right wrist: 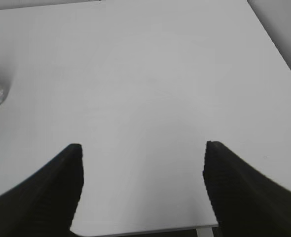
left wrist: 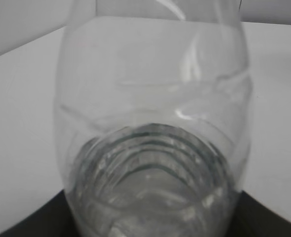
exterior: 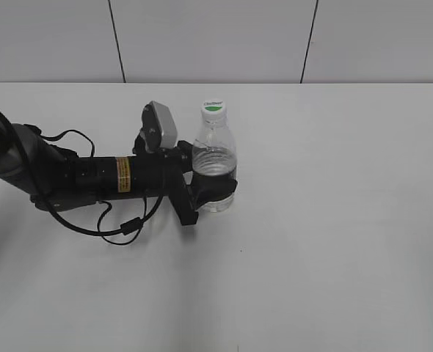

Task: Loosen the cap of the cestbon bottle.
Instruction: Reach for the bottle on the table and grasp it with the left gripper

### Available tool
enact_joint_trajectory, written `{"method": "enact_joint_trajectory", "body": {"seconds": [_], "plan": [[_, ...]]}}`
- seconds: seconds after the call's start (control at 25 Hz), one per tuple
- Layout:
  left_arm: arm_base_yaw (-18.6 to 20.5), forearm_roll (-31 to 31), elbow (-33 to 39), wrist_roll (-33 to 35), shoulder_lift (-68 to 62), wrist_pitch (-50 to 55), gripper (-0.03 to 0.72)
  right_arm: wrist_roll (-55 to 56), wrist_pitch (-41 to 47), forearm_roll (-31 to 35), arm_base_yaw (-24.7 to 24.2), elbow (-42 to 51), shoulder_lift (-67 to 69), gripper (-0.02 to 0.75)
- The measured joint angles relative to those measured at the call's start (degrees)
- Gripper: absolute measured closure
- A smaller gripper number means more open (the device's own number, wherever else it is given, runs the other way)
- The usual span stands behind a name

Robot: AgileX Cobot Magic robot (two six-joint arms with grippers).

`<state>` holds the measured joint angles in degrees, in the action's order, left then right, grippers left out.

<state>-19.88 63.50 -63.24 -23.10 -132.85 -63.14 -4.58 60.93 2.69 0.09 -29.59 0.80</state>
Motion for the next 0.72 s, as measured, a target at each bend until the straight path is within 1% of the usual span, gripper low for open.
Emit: {"method": "enact_joint_trajectory", "body": {"seconds": [0.2,0.32,0.52,0.72], "plan": [[0.0,4.7,0.0,0.0,0.0,-1.7,0.307,0.0,-5.3,0.0,0.0,-2.1,9.3,0.154],[0.0,5.7,0.0,-0.3,0.0,-2.2,0.307,0.1,-7.5,0.0,0.0,-3.8,16.5,0.154],[0.0,6.3,0.0,-1.7,0.0,-2.5,0.307,0.1,-8.0,0.0,0.0,-8.8,29.4,0.154],[0.0,7.7,0.0,-2.7,0.0,-2.8,0.307,0.1,-4.1,0.0,0.0,-15.1,40.3,0.154]]}}
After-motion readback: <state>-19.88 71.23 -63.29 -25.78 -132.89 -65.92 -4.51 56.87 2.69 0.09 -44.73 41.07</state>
